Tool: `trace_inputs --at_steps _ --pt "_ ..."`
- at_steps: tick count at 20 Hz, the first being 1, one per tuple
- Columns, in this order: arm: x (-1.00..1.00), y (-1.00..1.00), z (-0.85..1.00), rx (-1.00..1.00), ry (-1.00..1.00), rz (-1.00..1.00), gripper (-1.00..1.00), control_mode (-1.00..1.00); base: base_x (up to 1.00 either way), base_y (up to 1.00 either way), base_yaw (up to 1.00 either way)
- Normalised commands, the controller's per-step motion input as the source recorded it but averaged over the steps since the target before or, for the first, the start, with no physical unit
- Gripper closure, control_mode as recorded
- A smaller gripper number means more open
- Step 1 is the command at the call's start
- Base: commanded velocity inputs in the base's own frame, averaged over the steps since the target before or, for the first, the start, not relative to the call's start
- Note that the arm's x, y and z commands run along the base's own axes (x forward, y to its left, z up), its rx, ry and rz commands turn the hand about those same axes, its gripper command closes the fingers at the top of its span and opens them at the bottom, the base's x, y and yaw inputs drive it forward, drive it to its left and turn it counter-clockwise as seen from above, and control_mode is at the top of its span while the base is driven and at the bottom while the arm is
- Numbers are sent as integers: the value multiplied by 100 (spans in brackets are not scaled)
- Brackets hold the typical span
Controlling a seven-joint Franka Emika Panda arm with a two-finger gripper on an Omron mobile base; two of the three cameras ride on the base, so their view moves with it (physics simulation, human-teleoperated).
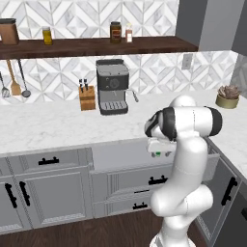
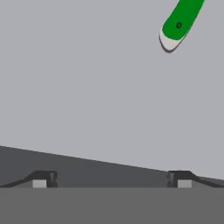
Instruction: Pick up the knife from the drawer and place it on the cutting board. Then place the meat from the plate to the cutting board.
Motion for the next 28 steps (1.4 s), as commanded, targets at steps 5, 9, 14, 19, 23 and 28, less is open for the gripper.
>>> trace_inputs --at_steps 5,9,14,19,23,28 --pt "0 0 -35 1 0 0 -100 -100 0 0 0" --pt "4 0 -22 3 0 0 -100 -100 0 0 0" --pt "0 0 -24 1 1 1 -100 -100 0 0 0" --pt "-39 0 -4 0 6 4 -100 -100 0 0 0" --pt "-58 0 0 0 9 2 -100 -100 0 0 0" --pt "-85 0 0 0 12 1 -100 -100 0 0 0"
